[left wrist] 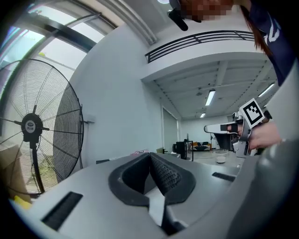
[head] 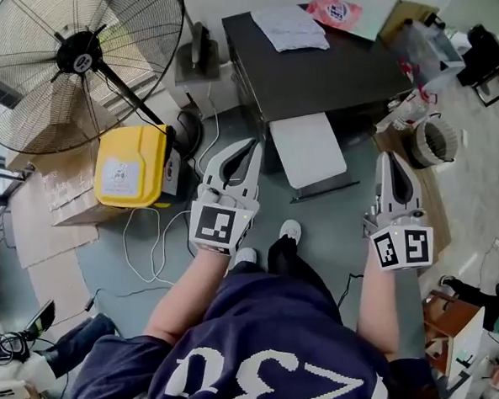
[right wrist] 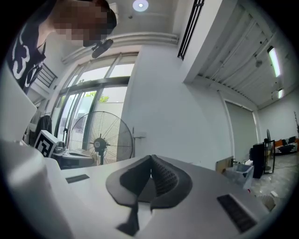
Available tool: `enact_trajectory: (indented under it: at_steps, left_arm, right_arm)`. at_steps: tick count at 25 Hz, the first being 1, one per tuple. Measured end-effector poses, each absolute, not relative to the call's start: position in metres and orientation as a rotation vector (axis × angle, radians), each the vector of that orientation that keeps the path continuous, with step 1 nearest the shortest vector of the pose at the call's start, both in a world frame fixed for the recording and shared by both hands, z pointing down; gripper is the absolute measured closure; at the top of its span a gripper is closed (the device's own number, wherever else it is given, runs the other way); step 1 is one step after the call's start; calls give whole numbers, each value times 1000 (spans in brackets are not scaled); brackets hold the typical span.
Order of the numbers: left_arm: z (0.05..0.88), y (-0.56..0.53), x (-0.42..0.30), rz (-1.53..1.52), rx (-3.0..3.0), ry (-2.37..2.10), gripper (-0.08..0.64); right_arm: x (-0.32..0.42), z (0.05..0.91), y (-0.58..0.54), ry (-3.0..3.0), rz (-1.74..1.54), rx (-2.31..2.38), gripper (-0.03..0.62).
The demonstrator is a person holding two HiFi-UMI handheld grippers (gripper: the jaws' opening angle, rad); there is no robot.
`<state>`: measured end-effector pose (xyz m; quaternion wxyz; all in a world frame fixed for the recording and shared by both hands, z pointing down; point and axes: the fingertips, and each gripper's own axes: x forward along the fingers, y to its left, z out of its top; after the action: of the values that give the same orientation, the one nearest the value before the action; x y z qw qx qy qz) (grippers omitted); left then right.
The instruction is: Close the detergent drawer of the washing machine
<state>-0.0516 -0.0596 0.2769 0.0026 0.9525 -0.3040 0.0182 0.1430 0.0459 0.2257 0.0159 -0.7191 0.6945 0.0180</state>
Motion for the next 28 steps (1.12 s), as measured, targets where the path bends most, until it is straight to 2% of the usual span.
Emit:
enact_trajectory:
  at_steps: [5,10,16,21,23,25,26,28]
  left_arm:
    - [278,-85,-5,-23,2951,-1069,540]
    - [294,-93,25,65,2921,-1135,540]
    - [328,-87,52,103,2900,-1096,539]
    - [368,-70,61,184,2960,-987,538]
    - [392,-58,61,248,2938,-891,513]
    - [418,-45,62,313,2905,-772,428]
    - [430,-37,62,353,2891,-712,414]
    - [451,-22,62,437,2864,-600,396]
  right_arm:
    - [207,236,7,2248,49,-2167,575]
    - [243,256,-21,2340,2,-2072,575]
    - [258,305,-28,2519,-111,-1942,575]
    - [257,378,-18,2786,-283,-1847,575]
    - [252,411,-8,2882,-415,-1755,574]
    - [246,444,2,2970,-528,-1680,402]
    - [244,458,8,3011,-561,-1660,362]
    - [236,479,20,3087,-595,-1602,356]
